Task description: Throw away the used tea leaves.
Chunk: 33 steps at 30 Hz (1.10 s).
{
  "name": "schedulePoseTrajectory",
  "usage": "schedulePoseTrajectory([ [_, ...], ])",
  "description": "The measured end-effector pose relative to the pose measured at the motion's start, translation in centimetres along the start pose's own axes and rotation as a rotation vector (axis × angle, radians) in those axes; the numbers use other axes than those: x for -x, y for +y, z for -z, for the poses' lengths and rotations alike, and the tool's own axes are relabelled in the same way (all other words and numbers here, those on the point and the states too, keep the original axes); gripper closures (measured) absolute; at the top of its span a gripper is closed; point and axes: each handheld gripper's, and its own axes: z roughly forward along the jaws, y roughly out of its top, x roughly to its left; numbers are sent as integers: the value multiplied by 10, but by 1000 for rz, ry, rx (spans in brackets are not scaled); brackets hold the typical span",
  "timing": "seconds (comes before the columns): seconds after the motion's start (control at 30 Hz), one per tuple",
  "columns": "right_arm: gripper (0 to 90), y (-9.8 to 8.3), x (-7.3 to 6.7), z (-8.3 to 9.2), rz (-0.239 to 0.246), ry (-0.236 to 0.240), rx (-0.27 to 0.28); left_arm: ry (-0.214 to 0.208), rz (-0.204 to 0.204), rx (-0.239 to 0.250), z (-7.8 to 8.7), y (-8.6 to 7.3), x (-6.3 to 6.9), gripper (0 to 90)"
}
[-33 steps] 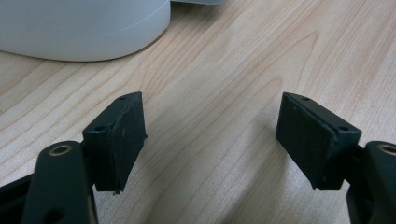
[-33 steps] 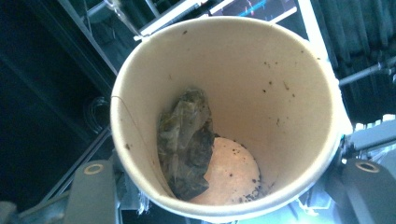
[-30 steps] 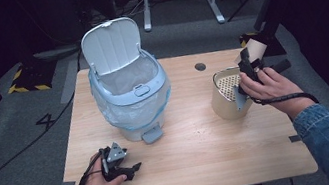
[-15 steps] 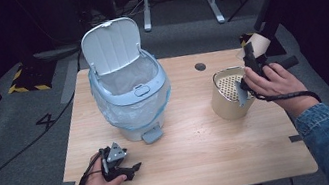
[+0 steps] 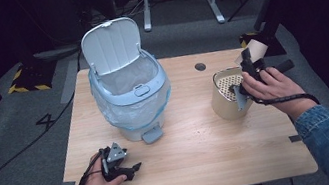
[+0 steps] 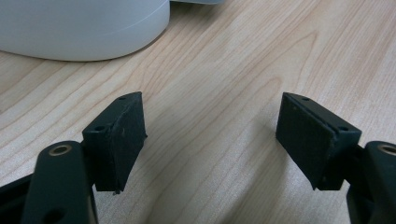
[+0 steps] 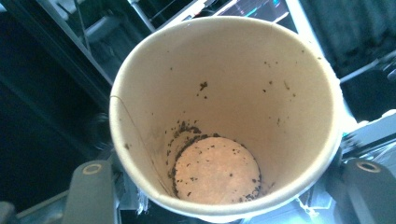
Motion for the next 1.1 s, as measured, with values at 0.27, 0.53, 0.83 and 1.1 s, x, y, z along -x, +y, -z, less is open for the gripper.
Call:
schedulePoseTrajectory([
  [0.27,336,-24,0,-5,-448,172,92,0,0,0,0,0,0,245],
  [0.53,334,-54,-7,-14,-892,386,195,0,0,0,0,0,0,245],
  [0.83,331,-72,-13,-19,-1281,579,310,1,0,0,0,0,0,244],
  [1.1,323,-80,-16,-17,-1620,737,362,-1,1,0,0,0,0,245],
])
